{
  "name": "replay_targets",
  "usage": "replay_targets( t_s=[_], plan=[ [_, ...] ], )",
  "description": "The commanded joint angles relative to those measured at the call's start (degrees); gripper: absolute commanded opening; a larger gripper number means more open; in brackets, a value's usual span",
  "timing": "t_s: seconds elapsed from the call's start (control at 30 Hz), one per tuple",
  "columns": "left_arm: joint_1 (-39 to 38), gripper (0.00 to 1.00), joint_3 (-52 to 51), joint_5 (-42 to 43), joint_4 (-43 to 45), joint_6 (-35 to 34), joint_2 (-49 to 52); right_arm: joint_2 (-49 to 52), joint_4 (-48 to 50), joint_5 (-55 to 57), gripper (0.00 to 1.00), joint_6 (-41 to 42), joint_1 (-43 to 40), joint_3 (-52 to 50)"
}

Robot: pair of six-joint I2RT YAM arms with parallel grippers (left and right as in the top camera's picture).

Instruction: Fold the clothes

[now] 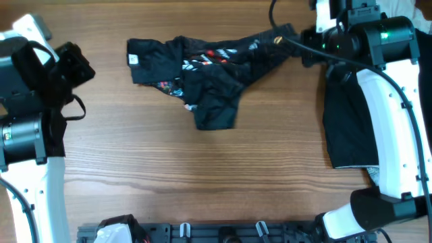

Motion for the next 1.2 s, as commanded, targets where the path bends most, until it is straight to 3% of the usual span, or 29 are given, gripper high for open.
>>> replay_targets(
  t_s=[0.0, 0.13, 0.2, 0.23, 0.3, 0.43, 0.57, 0.63, 0.73, 0.83, 0.93, 0.97, 1.17],
  plan=[
    [-3.3, 0.04, -0.13, 2.01, -7.23, 1.14, 5.6, 3.8, -5.38, 3.87, 0.04, -2.29, 0.07, -3.02],
    [-12.79, 0.06, -0.2, 6.14, -9.46, 1.11, 16.24, 4.59, -6.56, 17.33, 0.04, 5.53, -1.05, -7.1],
    [-18.29, 0.39, -0.2, 6.1, -8.74, 0.63, 23.02, 4.59, -6.36, 16.33, 0.04, 6.62, -2.36, -7.54],
    [-21.79, 0.48, -0.2, 6.1, -7.54, 0.48, 28.2, 4.59, -6.36, 16.33, 0.04, 6.34, -2.4, -7.54],
    [-26.67, 0.57, -0.2, 6.03, -2.25, 1.05, 38.71, 4.59, -6.29, 16.35, 0.04, 6.21, -2.4, -7.54],
    [-29.53, 0.55, -0.2, 5.86, 4.35, 1.11, 49.99, 4.59, -6.4, 16.33, 0.04, 6.21, -2.4, -7.54],
    [-29.68, 0.62, -0.2, 1.7, 4.46, 0.72, 52.85, 4.59, -6.43, 16.33, 0.04, 6.19, -2.4, -7.54],
    [-29.68, 0.62, -0.17, -0.76, 3.04, 0.92, 52.76, 4.59, -6.36, 16.33, 0.04, 6.16, -2.4, -7.54],
    [-29.68, 0.54, -0.02, -4.94, -3.76, 0.92, 52.43, 4.59, -5.75, 16.33, 0.04, 5.25, -2.4, -7.54],
    [-29.75, 0.55, -0.24, -6.21, -10.78, 0.72, 52.5, 4.59, -5.53, 16.13, 0.04, 4.74, -2.4, -7.54],
    [-29.68, 0.73, -0.24, -6.16, -7.41, 0.72, 52.35, 4.59, -5.27, 16.11, 0.04, 4.74, -2.4, -7.54],
    [-29.75, 0.75, -0.24, -5.92, -5.62, 0.72, 52.35, 4.59, -5.33, 16.11, 0.04, 4.74, -2.4, -7.54],
    [-33.11, 0.72, -0.24, -1.22, 1.33, 0.7, 53.9, 4.59, -5.88, 16.13, 0.04, 4.7, -2.4, -7.54]
  ],
)
